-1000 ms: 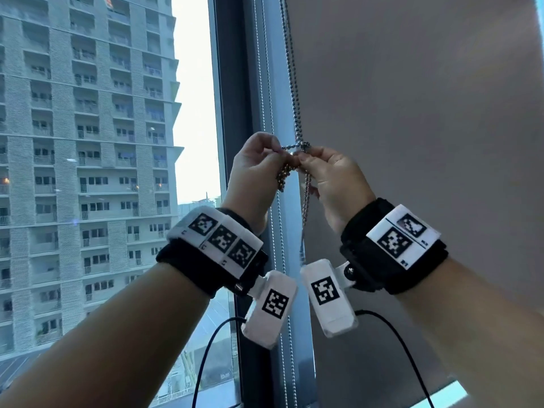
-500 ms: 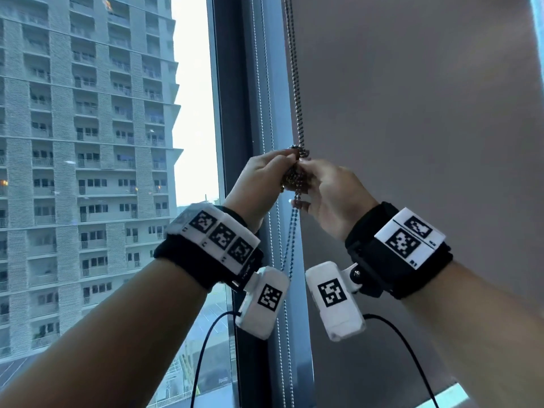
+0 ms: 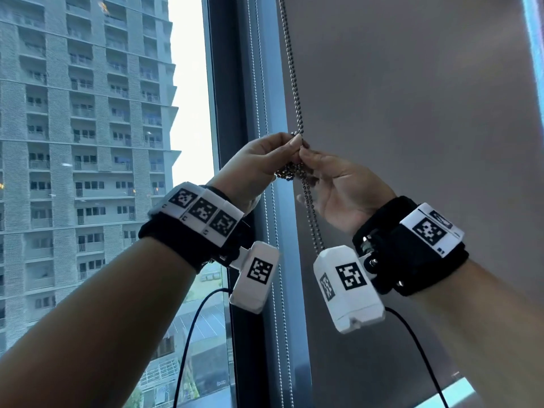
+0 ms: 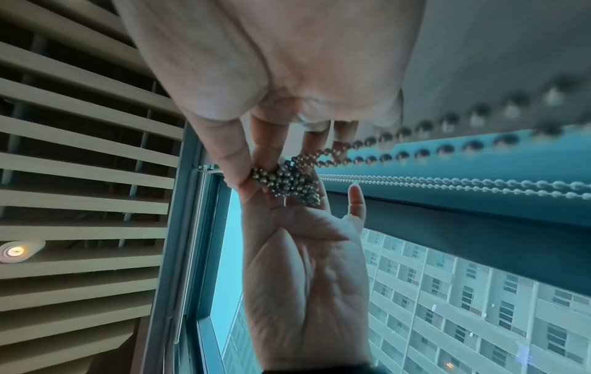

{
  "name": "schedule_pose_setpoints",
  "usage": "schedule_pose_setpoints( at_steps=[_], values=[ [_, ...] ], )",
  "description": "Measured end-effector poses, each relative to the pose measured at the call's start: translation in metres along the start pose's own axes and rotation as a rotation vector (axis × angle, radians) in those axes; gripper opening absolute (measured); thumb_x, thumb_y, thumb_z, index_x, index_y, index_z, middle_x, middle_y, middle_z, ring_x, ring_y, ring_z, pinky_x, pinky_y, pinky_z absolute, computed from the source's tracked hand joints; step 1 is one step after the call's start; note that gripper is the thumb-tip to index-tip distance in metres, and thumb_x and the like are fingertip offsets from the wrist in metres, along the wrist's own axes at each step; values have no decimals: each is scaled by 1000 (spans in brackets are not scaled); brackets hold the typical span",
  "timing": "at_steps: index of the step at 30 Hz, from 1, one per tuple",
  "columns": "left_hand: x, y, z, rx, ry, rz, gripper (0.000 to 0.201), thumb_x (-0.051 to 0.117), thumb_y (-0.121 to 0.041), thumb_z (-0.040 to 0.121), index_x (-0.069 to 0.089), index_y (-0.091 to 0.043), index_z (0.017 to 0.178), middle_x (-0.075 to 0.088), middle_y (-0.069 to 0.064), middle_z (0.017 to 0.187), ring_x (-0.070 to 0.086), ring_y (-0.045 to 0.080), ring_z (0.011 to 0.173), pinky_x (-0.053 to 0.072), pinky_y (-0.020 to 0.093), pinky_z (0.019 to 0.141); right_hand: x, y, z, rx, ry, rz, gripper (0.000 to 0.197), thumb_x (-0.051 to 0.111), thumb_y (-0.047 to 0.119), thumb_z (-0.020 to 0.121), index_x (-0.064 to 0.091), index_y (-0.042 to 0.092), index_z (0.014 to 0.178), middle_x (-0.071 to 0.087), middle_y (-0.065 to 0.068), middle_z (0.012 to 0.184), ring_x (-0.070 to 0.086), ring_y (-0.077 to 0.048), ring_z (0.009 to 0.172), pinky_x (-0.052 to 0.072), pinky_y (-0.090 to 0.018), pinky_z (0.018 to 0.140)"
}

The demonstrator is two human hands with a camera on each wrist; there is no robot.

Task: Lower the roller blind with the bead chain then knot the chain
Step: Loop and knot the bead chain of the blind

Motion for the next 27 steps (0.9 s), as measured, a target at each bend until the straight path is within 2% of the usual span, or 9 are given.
schedule_pose_setpoints(
  at_steps=[3, 9, 13, 15, 17, 19, 21, 23, 27],
  values=[
    [0, 0, 2, 42, -28, -5, 22, 48, -19, 95, 58, -15, 76, 59, 1, 75, 55, 3, 62, 46, 9, 59, -1, 2, -1, 21, -14, -8, 18, 64, 36, 65, 68, 23, 78, 69, 15, 90, 53, -6, 104, 25, -43, 101],
    [1, 5, 5, 175, -195, 178, 21, 53, -23, 92, 57, -9, 77, 58, 3, 68, 53, 9, 58, 46, 20, 59, -1, 1, -3, -22, -101, -34, 15, 65, 32, 65, 67, 21, 75, 72, 17, 84, 51, -6, 108, 18, -49, 109],
    [-2, 8, 5, 274, -312, 582, 23, 50, -33, 93, 57, -15, 80, 52, 2, 81, 55, 24, 87, 50, 36, 78, -1, -1, -4, -76, -118, -119, 9, 61, 25, 82, 68, 20, 85, 73, 12, 93, 59, 9, 97, 24, -34, 101],
    [-3, 6, 3, 268, -292, 608, 21, 49, -28, 95, 56, -15, 80, 45, -5, 82, 49, 20, 96, 48, 21, 79, -1, -1, -4, -103, -135, -164, 13, 61, 24, 84, 68, 17, 92, 73, 8, 97, 62, 8, 94, 33, -22, 89],
    [-7, 4, 4, 279, -277, 612, 20, 50, -27, 94, 58, -12, 83, 46, 1, 91, 50, 13, 93, 42, 4, 68, -1, 3, -2, -166, -142, -228, 18, 63, 20, 85, 68, 10, 98, 73, 0, 99, 65, -1, 96, 40, -16, 83],
    [-11, 1, 3, 325, -286, 668, 28, 53, -34, 91, 62, -8, 87, 44, 5, 102, 51, 9, 87, 47, 10, 74, 0, 7, -2, -220, -148, -332, 12, 65, 18, 83, 70, 12, 92, 73, -2, 95, 67, -8, 94, 45, -18, 84],
    [-14, -1, 2, 357, -301, 779, 41, 49, -49, 84, 64, -12, 86, 44, 1, 102, 54, 19, 92, 50, 39, 87, 0, 11, -1, -260, -164, -429, 4, 66, 18, 82, 69, 19, 80, 70, 0, 92, 66, -8, 92, 45, -19, 84],
    [-18, -6, 1, 357, -280, 898, 48, 43, -57, 80, 65, -15, 87, 44, -2, 102, 54, 24, 98, 47, 50, 90, -2, 13, 0, -331, -228, -608, 7, 66, 23, 83, 66, 26, 76, 59, 1, 99, 59, -13, 102, 43, -26, 91],
    [-25, -19, 5, 290, -66, 968, 27, 50, -50, 87, 59, -24, 87, 44, -1, 105, 49, 9, 92, 46, 36, 90, -3, 17, 0, -447, -305, -1112, 18, 57, 37, 86, 68, 24, 94, 44, 3, 100, 41, -19, 111, 32, -48, 105]
  ],
)
Point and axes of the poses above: each hand's wrist, its own z-axis towards the middle knuckle, its own x-axis out of the palm, y = z × x, the point moved 2 cm from there along z, towards the middle knuckle
